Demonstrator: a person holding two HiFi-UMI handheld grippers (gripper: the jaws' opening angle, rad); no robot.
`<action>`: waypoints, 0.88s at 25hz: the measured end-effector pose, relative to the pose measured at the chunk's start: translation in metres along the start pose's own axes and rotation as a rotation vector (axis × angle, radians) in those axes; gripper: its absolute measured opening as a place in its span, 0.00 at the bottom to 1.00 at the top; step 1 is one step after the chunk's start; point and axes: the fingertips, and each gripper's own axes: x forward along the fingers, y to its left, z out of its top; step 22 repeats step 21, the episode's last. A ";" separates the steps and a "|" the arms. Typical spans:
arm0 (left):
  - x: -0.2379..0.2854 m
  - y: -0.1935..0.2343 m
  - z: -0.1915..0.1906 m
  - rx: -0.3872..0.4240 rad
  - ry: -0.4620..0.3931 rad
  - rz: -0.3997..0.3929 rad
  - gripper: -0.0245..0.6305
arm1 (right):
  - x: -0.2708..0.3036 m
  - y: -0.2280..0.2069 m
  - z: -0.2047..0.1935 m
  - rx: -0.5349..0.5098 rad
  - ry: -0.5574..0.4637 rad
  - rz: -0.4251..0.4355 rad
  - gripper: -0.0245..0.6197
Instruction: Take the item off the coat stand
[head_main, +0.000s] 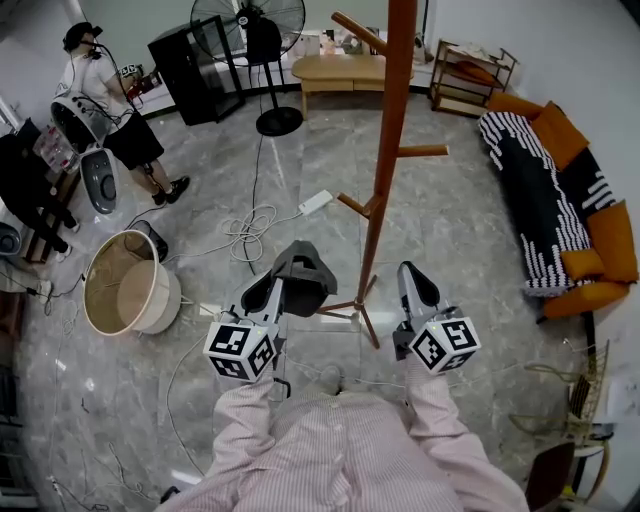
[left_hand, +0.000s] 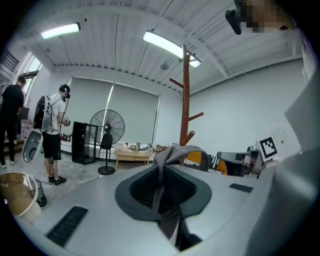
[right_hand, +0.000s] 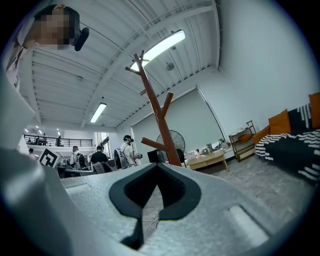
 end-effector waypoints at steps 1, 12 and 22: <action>0.000 0.000 0.000 0.002 -0.001 0.002 0.09 | 0.000 0.000 0.000 -0.002 -0.001 0.001 0.05; 0.003 0.002 0.006 0.001 -0.012 -0.001 0.09 | 0.003 -0.001 0.005 -0.013 -0.019 -0.004 0.05; 0.004 0.002 0.004 -0.004 -0.002 0.009 0.09 | -0.001 -0.003 0.006 -0.006 -0.024 -0.013 0.05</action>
